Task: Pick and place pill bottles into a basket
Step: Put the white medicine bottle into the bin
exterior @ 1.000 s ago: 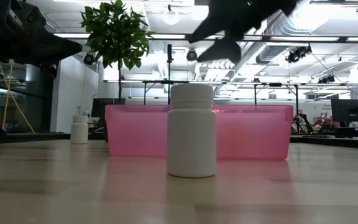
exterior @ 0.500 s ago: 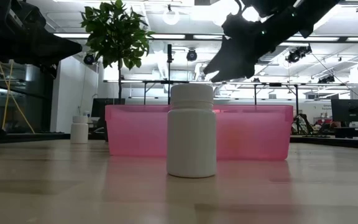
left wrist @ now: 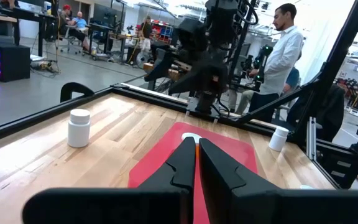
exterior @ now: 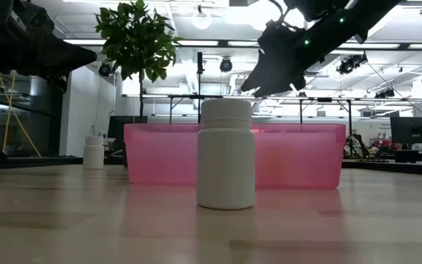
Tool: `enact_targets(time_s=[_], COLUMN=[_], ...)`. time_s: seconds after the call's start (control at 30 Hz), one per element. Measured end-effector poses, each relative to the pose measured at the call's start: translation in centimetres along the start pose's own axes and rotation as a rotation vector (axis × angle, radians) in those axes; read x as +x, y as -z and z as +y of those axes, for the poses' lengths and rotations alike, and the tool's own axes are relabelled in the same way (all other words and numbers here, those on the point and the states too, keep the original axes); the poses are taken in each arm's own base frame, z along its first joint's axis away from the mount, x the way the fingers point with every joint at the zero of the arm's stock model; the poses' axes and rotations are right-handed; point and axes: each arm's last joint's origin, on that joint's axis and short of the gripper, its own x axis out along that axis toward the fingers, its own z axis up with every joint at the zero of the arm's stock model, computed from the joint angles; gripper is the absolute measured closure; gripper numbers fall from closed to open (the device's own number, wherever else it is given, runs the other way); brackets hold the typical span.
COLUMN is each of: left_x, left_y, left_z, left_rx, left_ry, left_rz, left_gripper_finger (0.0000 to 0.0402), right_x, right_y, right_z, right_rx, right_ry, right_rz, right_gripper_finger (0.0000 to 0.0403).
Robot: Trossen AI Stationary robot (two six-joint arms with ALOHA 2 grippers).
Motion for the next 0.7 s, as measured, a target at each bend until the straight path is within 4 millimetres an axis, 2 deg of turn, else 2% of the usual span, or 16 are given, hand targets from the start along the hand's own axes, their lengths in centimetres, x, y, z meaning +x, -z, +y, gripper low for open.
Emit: enact_targets(time_s=[0.27, 0.43, 0.7], left_x=[0.0, 0.0, 0.0], left_y=[0.0, 0.0, 0.0], left_z=[0.0, 0.0, 0.0], left_rx=[0.000, 0.000, 0.000], left_ry=[0.000, 0.000, 0.000], left_rz=[0.000, 0.000, 0.000], left_gripper_finger=[0.0344, 0.0344, 0.0344], right_x=[0.4, 0.2, 0.2], right_y=[0.2, 1.4, 1.6], right_z=[-1.3, -1.8, -1.7], right_rx=[0.165, 0.162, 0.161], right_ry=[0.082, 0.180, 0.148], right_rz=[0.031, 0.128, 0.160], right_gripper_finger=[0.0096, 0.0096, 0.0096])
